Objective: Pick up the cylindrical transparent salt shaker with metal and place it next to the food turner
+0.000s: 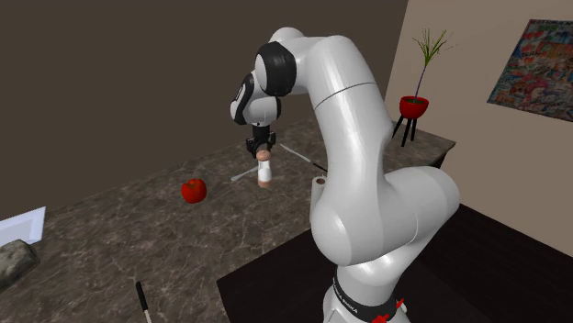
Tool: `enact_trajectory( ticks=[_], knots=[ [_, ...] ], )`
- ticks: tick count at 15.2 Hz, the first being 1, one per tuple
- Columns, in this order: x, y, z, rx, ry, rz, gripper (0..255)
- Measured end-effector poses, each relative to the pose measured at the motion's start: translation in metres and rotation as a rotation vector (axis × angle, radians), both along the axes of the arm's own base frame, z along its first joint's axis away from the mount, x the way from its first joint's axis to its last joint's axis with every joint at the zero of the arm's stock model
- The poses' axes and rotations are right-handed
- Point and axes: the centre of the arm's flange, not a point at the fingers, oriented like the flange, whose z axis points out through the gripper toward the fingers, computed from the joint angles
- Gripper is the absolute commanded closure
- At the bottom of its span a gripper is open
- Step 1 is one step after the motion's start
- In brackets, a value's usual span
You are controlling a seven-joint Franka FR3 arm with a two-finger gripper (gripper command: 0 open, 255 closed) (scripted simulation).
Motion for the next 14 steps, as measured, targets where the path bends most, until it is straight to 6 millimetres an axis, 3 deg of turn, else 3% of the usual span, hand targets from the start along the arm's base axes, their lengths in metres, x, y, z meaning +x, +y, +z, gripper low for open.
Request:
enact_trajectory(
  ticks=[4, 14],
  knots=[
    [0.000, 0.001, 0.006, 0.000, 0.001, 0.000, 255],
    [0.000, 0.000, 0.057, 0.000, 0.001, 0.000, 255]
  ],
)
